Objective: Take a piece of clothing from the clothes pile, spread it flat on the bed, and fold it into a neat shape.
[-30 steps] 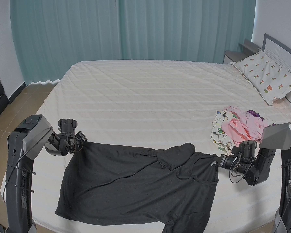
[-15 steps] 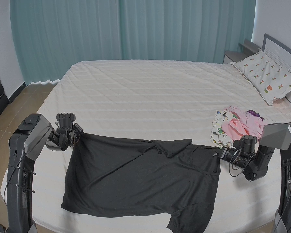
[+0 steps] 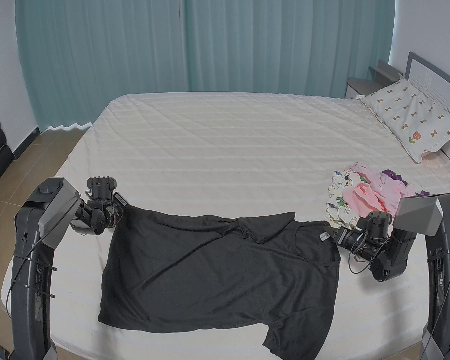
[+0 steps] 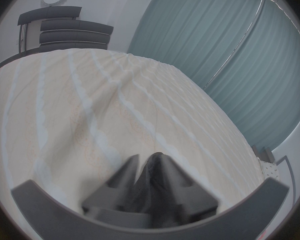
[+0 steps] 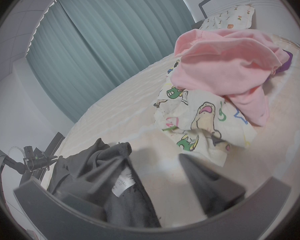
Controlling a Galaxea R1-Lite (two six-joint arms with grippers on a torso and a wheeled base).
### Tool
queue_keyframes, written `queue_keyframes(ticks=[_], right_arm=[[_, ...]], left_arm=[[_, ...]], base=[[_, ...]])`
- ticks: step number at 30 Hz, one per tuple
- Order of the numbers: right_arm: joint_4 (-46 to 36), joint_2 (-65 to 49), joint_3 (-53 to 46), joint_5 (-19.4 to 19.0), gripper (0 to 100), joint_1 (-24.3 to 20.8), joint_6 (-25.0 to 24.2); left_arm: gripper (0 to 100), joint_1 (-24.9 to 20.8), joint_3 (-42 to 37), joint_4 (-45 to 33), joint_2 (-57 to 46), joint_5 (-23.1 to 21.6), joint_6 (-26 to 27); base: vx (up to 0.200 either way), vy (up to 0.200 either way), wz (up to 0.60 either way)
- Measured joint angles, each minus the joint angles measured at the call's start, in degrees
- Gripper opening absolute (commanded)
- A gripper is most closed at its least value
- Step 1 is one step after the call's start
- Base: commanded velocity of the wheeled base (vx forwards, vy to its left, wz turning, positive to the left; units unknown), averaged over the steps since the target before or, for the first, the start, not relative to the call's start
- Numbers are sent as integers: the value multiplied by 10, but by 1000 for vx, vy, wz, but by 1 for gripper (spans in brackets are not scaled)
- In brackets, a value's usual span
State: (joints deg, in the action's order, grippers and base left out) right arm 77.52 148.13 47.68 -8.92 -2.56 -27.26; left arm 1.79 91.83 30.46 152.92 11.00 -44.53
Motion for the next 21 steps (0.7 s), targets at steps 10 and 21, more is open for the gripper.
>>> queue_keyframes(ticks=[10, 21], right_arm=[[3, -30, -49, -9, 100, 0, -11], [-1, -97, -102, -26, 100, 4, -42]], left_arm=[[100, 3, -30, 3, -22, 1, -3], [100, 13, -236, 62, -142, -40, -11]], base=[[0, 0, 0], [0, 0, 0]])
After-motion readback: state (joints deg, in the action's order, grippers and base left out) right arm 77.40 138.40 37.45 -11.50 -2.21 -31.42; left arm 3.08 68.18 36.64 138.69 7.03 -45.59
